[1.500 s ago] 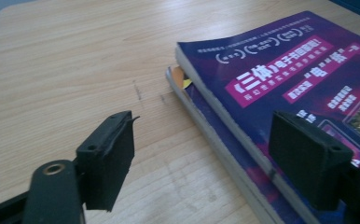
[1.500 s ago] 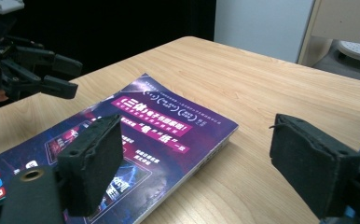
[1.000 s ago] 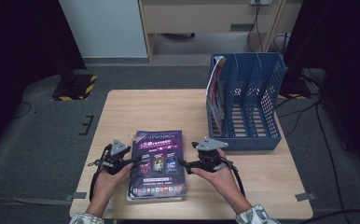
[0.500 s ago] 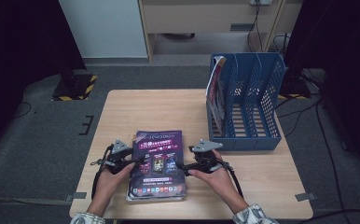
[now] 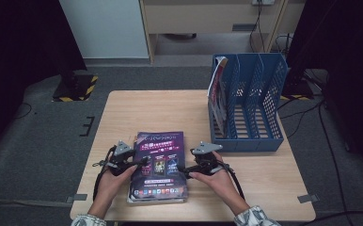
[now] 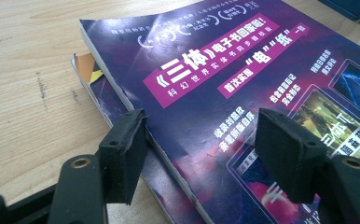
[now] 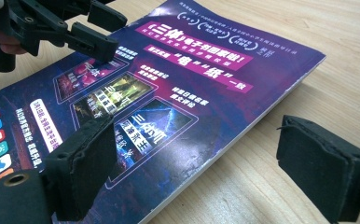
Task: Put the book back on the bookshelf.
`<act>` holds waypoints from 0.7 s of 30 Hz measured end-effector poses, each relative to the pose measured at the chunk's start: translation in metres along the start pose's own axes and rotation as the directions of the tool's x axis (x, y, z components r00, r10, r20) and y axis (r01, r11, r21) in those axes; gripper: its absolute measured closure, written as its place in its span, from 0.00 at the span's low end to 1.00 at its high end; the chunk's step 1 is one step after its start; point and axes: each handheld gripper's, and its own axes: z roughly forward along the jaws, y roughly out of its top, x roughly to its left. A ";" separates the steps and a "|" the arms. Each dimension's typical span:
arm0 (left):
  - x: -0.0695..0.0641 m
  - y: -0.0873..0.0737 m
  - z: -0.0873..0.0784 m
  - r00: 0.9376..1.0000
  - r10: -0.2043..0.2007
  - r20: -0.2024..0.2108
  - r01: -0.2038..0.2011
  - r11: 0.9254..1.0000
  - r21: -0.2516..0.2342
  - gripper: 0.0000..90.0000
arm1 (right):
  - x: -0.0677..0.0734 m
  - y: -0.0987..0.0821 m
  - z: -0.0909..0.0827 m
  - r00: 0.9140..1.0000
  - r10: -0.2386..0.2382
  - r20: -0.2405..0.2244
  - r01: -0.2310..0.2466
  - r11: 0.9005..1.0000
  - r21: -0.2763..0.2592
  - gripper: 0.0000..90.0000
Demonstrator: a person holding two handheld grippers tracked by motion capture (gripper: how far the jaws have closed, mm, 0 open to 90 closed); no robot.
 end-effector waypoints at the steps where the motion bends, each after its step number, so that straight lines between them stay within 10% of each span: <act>1: 0.000 0.000 0.000 1.000 0.000 0.000 0.000 1.000 0.000 0.38 | 0.000 0.000 0.001 1.000 -0.002 -0.004 0.002 1.000 0.005 0.14; 21: -0.002 0.003 0.001 1.000 0.031 -0.001 -0.031 0.999 0.010 0.39 | -0.010 -0.003 0.013 0.999 0.049 -0.012 -0.049 0.999 0.019 0.14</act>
